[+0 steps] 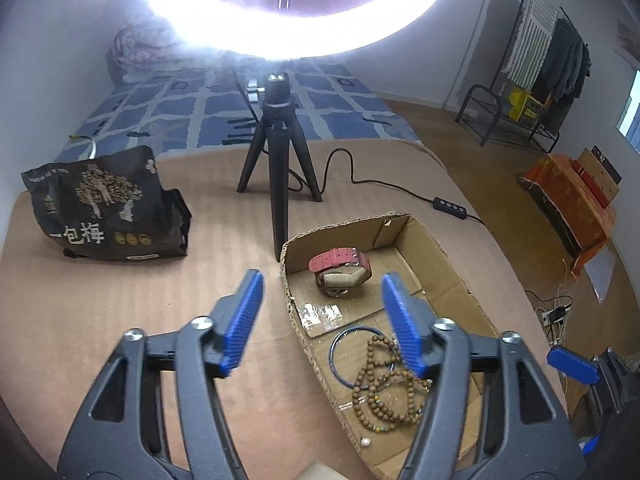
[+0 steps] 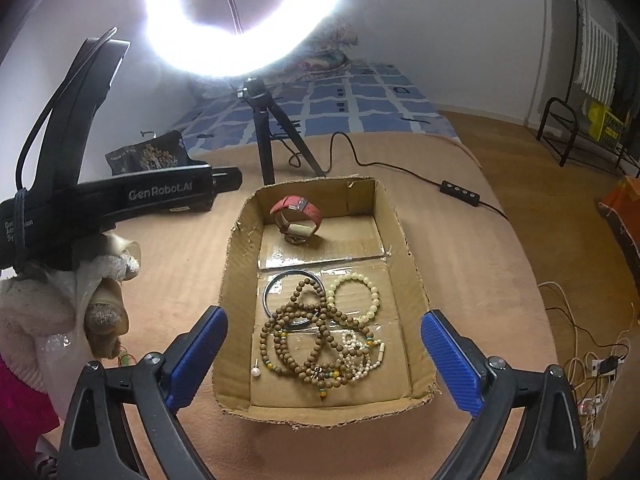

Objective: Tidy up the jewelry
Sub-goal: 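Move left tool toward the green jade pendant while right tool approaches the white pearl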

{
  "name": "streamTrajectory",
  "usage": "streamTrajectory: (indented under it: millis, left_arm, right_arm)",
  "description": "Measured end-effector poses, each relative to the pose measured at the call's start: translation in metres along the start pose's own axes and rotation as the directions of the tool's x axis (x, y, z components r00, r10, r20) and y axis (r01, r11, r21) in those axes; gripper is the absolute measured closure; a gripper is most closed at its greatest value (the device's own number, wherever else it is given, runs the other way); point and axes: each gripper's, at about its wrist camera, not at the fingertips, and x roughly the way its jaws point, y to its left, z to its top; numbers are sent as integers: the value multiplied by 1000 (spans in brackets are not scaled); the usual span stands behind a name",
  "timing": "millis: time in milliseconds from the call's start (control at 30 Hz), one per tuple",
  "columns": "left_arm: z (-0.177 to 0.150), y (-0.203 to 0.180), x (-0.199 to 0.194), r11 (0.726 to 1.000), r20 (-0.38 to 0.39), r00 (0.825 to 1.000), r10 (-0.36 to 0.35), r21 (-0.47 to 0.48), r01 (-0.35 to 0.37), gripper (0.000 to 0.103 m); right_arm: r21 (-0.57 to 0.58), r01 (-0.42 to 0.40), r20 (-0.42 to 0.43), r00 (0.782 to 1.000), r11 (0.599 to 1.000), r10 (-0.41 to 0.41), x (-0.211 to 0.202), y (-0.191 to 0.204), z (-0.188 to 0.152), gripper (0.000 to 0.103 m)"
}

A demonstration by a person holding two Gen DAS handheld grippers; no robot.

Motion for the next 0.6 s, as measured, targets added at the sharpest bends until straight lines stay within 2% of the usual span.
streamTrajectory:
  millis: [367, 600]
  left_arm:
    - [-11, 14, -62, 1000, 50, 998, 23, -1, -23, 34]
    - [-38, 46, -113, 999, 73, 997, 31, -15, -30, 34]
  right_arm:
    - [-36, 26, 69, 997, 999, -24, -42, 14, -6, 3]
    - [-61, 10, 159, 987, 998, 0, -76, 27, -23, 3]
